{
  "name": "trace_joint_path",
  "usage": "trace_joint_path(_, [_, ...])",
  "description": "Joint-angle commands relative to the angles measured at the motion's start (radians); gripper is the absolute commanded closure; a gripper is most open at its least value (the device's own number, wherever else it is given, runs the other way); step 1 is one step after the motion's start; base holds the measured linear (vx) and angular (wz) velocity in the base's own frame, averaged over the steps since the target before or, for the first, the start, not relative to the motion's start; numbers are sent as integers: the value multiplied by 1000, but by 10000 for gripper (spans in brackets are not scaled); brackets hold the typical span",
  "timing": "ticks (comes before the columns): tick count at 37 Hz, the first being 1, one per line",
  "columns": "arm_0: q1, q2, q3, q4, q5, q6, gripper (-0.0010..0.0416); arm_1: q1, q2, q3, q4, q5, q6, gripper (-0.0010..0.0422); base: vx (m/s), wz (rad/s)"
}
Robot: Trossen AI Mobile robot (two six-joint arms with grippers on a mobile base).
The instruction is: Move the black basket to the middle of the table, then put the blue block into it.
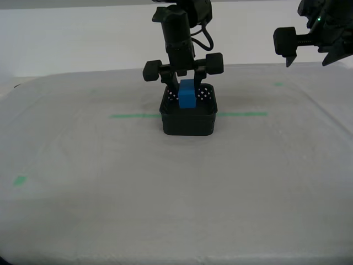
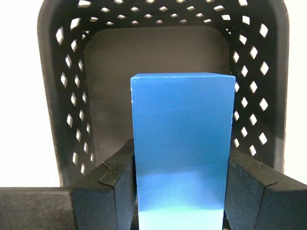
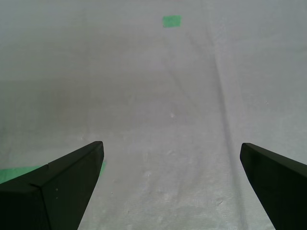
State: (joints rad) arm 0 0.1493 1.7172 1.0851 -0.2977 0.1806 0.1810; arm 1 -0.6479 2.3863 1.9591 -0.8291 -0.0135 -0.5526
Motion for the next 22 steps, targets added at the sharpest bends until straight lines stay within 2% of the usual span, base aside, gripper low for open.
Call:
trace_joint_path(1, [1,0,0,3,0,2,7,-1,0,1,-2,-2,-5,412,0,0])
trace_joint_path(5, [1,0,0,3,0,2,7,-1,0,1,-4,-1,-5,408,0,0])
trace_joint_path(9, [1,0,0,3,0,2,7,-1,0,1,-5,-1,-5,380,0,0])
trace_joint_path(15, [1,0,0,3,0,2,7,-2,0,1,-7,-1,-5,307,0,0])
trace_joint_path(22, [1,0,0,3,0,2,7,-2,0,1,-7,-2,-7,202,0,0])
